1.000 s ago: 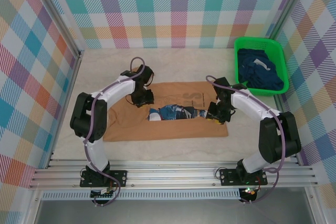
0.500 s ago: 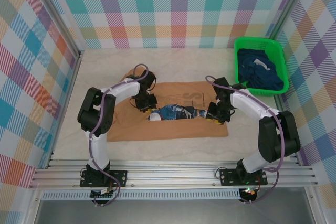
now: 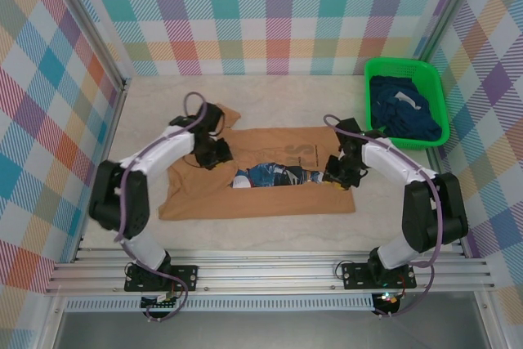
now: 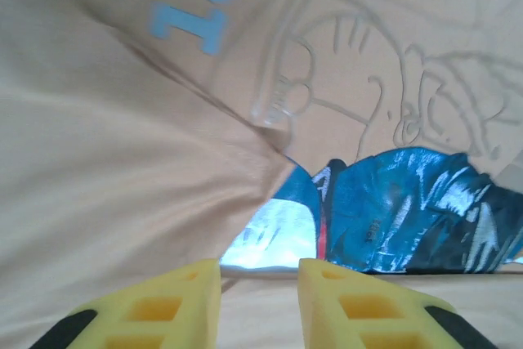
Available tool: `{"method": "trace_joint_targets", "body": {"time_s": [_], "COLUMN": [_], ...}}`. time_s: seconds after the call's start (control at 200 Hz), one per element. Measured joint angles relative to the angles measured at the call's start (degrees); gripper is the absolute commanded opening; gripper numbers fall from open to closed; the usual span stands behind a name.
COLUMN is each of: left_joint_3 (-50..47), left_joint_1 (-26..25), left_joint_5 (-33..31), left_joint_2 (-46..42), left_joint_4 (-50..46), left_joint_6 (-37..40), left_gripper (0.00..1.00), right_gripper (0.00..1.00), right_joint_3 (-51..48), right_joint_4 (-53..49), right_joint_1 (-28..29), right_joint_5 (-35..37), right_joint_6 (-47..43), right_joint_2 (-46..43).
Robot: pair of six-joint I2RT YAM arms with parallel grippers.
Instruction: Fold and stack the t-shirts
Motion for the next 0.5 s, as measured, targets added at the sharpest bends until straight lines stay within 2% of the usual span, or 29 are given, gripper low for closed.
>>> {"method": "trace_joint_targets", "body": {"time_s": [0.07,0.145,0.29,0.5], "left_joint_3": [-2.75,-5.68,-12.90,-16.39], "left_joint_1": [3.13,5.57,7.61,8.87], "left_joint_5": [0.04,-0.24,-0.66,-3.17], "left_joint_2": [-3.30,-4.00,-3.02,0.02], "left_joint_4": [-0.57,-1.51,-2.62,-2.86], "left_joint_6": [-2.03,-3.96,-6.75,-7.63], "left_gripper": [0.16,0.13,0.12,0.11], "right_gripper": [0.25,0.23,0.21,0.17], "right_joint_3": [0.00,0.00,0.00,-2.62], "right_joint_4": [0.87,1.73,2.16,2.08], "right_joint_1": [-1.42,-2.47,-2.89,-2.89], "right_joint_5": [-0.20,-0.42,-0.46,1.20], "right_joint_6": [-0.20,-0.76,-0.85,0.52], "right_joint_2": [0.35,1.88,6.49,9.27]}}
